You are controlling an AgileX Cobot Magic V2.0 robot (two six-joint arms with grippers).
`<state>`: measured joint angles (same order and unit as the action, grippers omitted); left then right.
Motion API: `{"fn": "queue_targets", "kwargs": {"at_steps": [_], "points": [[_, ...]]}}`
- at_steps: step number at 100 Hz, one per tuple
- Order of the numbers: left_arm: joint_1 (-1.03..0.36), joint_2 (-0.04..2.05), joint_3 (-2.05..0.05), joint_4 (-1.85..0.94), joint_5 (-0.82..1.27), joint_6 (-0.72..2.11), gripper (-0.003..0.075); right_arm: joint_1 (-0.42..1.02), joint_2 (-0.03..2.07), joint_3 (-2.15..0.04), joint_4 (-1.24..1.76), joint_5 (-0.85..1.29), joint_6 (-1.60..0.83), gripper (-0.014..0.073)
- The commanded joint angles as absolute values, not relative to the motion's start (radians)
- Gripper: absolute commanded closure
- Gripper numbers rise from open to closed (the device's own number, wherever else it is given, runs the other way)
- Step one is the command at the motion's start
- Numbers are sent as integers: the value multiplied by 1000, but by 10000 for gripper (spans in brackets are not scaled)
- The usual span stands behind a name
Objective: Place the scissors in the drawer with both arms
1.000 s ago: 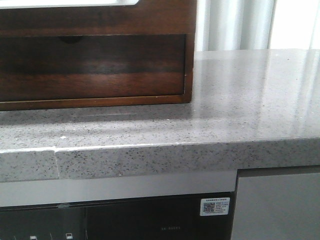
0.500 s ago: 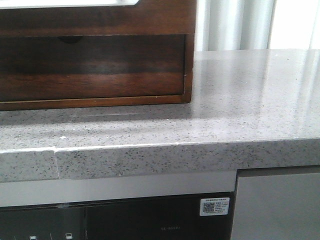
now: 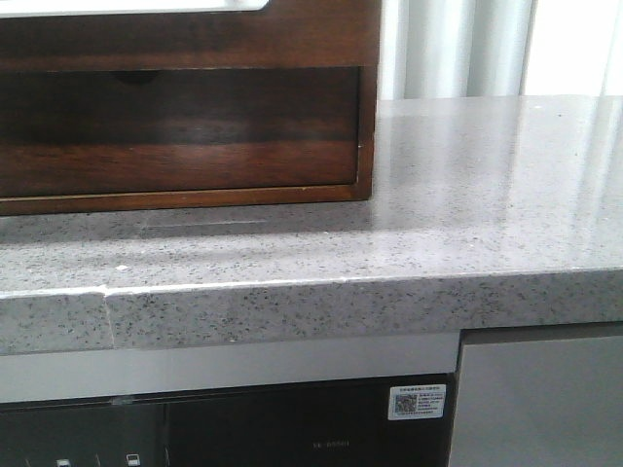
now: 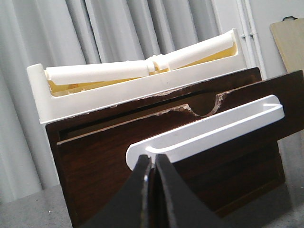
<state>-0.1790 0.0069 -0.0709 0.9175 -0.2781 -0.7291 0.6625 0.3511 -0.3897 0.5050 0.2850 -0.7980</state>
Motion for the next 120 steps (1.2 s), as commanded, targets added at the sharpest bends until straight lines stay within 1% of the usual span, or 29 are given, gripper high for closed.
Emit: {"fn": "queue_targets", "kwargs": {"at_steps": [1,20,93,98,101,107,112,120], "points": [[-180,19,-93,892,-313,-742,740,661,297,-353,527,188,-798,657],[-180,19,-93,892,-313,-742,739,661,206,-297,527,179,-798,660],[-178,19,-72,884,-299,-742,740,661,204,-295,527,184,-798,660],[-173,19,-66,825,-234,-742,740,661,204,-295,527,184,-798,660],[-173,19,-61,745,-210,-740,740,661,204,-295,527,184,-798,660],[-173,19,-54,611,-218,-709,740,661,204,-295,527,184,-798,660],[-173,19,-49,525,-232,-606,740,661,204,-295,527,184,-798,660],[-173,17,-45,345,-244,-340,740,661,204,-295,527,186,-798,660]]}}
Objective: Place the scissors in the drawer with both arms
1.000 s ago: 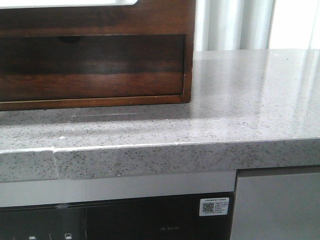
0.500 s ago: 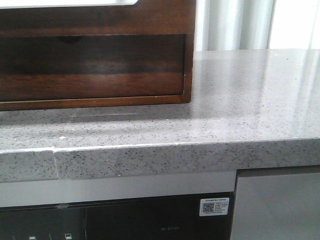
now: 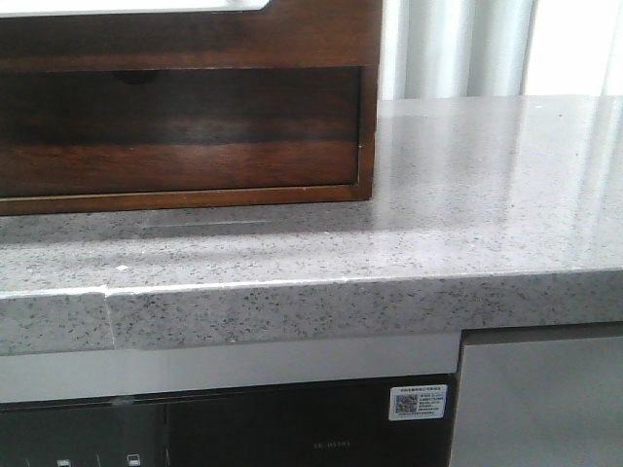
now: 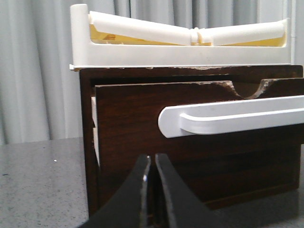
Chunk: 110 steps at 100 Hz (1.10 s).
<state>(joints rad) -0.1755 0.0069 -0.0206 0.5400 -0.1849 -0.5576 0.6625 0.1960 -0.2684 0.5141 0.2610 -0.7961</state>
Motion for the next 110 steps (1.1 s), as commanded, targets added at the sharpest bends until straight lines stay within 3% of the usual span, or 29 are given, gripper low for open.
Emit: {"fn": "queue_targets", "kwargs": {"at_steps": [1,21,70,110], "points": [[-173,17,-45,329,-246,-316,740,661,204,-295,527,186,-798,660],[-173,-24,-17,-80,-208,135,740,661,204,-295,527,186,-798,660],[29,-38,17,-129,17,137,740,661,204,-295,527,188,-798,660],[33,-38,17,-79,270,76,740,661,204,-295,527,189,-798,660]]}}
